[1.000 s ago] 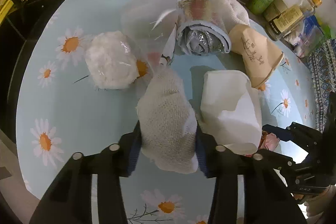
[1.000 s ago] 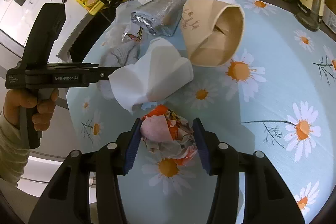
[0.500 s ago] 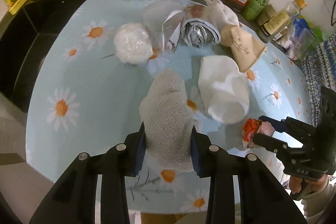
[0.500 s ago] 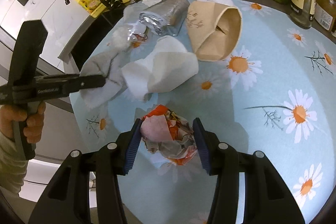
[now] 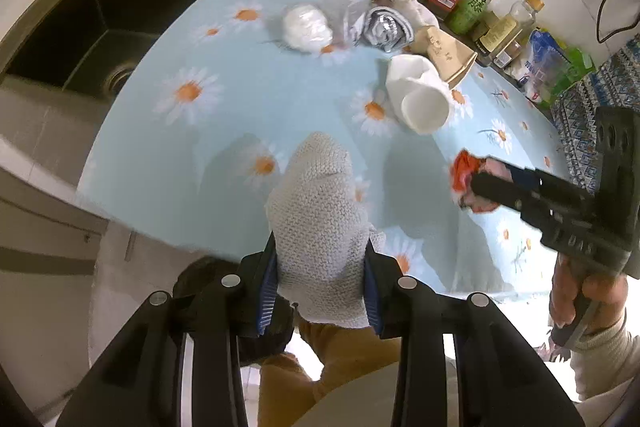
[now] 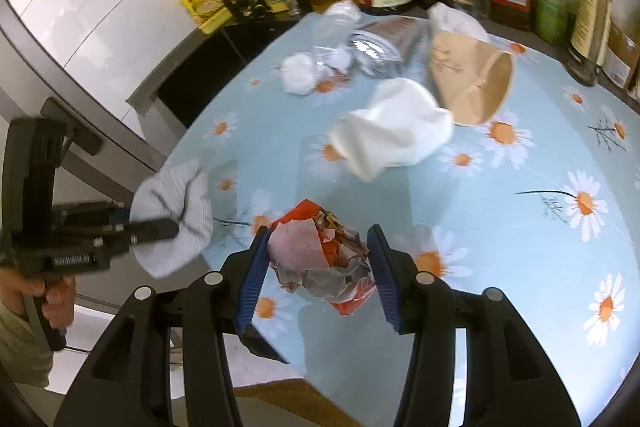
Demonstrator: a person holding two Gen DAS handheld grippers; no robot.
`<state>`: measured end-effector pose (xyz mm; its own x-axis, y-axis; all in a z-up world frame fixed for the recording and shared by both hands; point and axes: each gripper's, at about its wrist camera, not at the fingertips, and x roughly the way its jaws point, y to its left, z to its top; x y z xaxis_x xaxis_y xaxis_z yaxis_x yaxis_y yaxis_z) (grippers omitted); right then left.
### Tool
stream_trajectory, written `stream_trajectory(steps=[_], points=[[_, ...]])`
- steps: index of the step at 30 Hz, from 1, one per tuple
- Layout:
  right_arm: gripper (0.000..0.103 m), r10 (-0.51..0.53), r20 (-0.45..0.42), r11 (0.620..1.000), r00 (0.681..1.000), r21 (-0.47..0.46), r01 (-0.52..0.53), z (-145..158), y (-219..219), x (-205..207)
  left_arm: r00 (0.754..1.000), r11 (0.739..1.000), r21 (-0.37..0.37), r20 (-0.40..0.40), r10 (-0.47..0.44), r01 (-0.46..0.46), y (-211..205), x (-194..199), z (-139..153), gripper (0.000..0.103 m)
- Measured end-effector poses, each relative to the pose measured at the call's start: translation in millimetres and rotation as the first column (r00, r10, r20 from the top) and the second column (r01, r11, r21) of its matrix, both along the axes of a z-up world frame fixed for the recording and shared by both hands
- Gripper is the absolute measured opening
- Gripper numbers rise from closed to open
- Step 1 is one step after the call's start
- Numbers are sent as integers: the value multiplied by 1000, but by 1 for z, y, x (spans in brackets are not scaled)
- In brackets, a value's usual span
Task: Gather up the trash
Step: 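Carry both items to the black bin and open both tools over it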
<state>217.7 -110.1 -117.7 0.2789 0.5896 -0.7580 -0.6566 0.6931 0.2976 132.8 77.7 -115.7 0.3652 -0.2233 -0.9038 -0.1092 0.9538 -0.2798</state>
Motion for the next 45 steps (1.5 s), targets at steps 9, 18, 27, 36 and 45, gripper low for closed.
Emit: stream_trajectory(steps=[9,18,27,36,45], points=[[50,103,16,995,995,-14,-103,-5,67,-55,996,995,-46,1,93,-93,42,-77,-12,34],[50,229,-1,971,973,-75,-228,-32,135,-107,980,975,-99,-35,197,-199,77,-133,-42,34],[50,298,-30,943,954,-149,-299,-66,173,-137,960,953,-132,-91,263,-274,94,-165,-85,34],[50,305,-69,924,950,-218,-313,-107,199,-146,941,932,-161,-156,301,-325,103,-180,-133,34],[50,319,-55,906,946,-274,-321,-150,225,-152,931,927,-177,-227,287,-329,103,-180,-183,34]])
